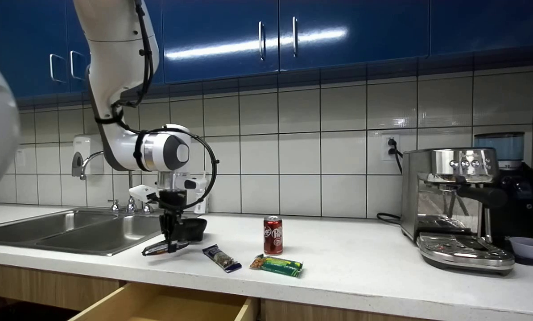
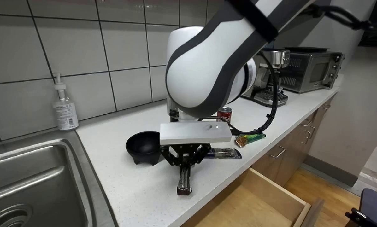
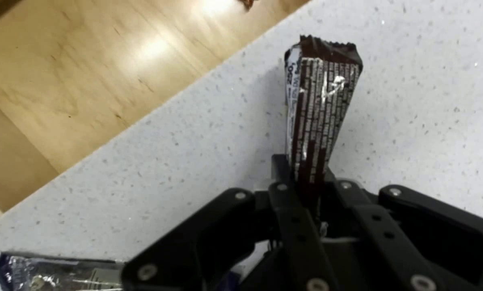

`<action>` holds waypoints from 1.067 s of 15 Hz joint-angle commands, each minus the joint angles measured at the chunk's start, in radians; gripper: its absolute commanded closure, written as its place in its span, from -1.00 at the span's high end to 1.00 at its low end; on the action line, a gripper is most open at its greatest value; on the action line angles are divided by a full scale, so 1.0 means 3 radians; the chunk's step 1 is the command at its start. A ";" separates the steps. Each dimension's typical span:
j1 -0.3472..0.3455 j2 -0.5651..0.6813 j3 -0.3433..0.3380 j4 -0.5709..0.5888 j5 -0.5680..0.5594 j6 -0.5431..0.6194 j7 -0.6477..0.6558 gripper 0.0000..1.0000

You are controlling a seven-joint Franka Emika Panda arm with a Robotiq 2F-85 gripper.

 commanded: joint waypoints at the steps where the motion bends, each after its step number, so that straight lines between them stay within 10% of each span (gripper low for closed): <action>1: 0.0009 -0.0367 0.0055 -0.0378 -0.0056 -0.0093 -0.0242 -0.92; 16: 0.0191 -0.0684 0.0105 -0.1153 -0.1011 -0.0101 -0.0626 -0.92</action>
